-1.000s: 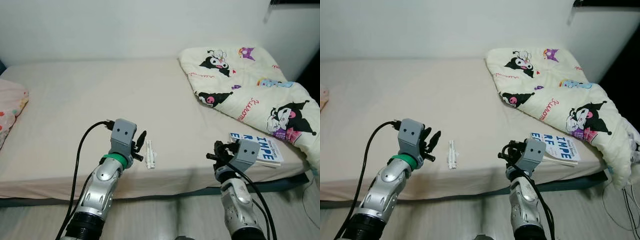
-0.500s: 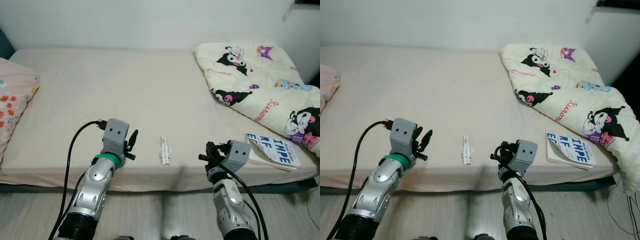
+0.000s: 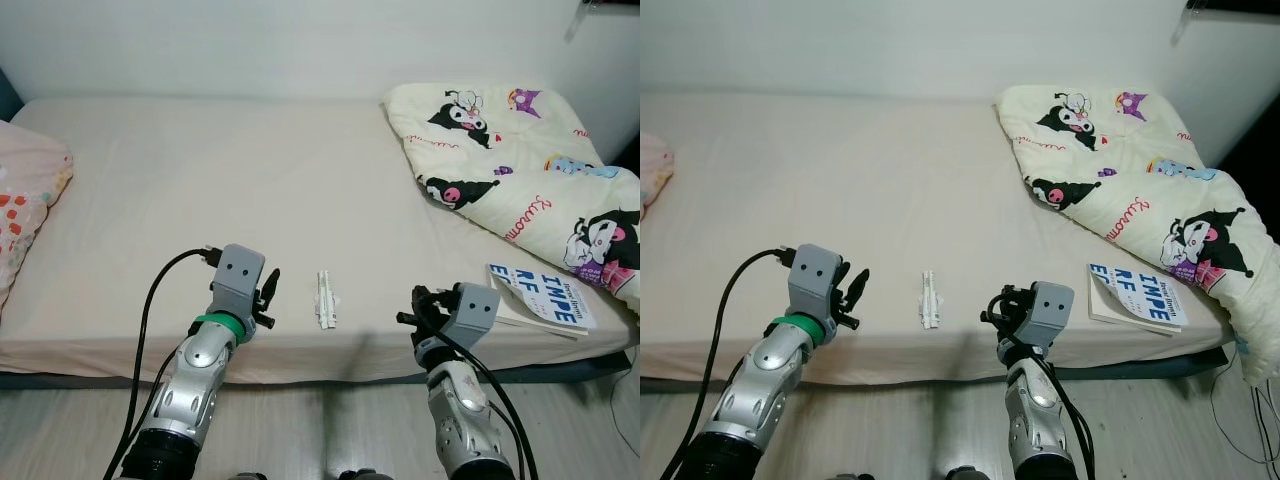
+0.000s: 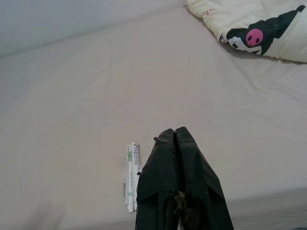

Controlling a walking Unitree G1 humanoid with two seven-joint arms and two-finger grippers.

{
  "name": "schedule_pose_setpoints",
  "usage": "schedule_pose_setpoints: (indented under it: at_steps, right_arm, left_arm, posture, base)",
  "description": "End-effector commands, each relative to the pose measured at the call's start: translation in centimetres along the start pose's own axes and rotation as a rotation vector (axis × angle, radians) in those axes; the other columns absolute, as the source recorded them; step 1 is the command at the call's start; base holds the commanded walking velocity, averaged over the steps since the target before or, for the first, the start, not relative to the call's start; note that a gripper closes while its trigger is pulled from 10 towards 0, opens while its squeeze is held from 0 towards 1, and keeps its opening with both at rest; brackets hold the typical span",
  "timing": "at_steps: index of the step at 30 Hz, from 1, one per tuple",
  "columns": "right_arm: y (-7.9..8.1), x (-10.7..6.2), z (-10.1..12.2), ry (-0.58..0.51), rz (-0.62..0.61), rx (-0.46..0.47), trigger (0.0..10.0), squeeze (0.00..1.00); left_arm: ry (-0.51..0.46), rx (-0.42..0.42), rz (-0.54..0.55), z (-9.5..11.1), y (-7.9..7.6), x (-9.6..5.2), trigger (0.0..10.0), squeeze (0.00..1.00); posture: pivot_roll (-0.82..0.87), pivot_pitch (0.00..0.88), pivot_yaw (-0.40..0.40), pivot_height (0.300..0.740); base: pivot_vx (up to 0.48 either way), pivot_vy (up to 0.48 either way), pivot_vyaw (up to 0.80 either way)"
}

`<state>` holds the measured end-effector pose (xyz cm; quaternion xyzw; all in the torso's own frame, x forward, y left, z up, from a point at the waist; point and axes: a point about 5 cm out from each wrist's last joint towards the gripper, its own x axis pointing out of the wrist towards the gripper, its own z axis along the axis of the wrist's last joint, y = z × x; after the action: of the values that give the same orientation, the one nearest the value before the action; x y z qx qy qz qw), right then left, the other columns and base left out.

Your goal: Clean up the room

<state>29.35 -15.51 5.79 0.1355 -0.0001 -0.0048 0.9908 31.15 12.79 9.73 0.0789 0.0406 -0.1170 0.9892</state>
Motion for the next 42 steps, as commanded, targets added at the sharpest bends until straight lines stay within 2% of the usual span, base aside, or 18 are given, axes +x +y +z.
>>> schedule_pose_setpoints:
  at_steps: [1, 10, 42]
  right_arm:
    - [-0.35, -0.39, -0.46, 0.015, -0.014, -0.009, 10.0, 0.00]
    - [-0.30, -0.46, -0.50, 0.011, -0.009, -0.046, 10.0, 0.00]
    - [-0.26, -0.44, -0.51, 0.010, -0.007, -0.050, 10.0, 0.00]
  left_arm:
    - [0.015, -0.008, 0.002, -0.46, -0.07, -0.11, 10.0, 0.00]
    - [0.024, -0.012, 0.012, -0.70, -0.01, -0.13, 10.0, 0.00]
    - [0.026, -0.006, 0.011, -0.85, 0.02, -0.16, 10.0, 0.00]
  posture:
    - [-0.01, 0.039, 0.044, 0.740]
    - [-0.01, 0.040, 0.041, 0.720]
    - [0.00, 0.038, 0.043, 0.610]
  base:
    - [0.000, 0.000, 0.00]
    - [0.000, 0.000, 0.00]
    - [0.000, 0.000, 0.00]
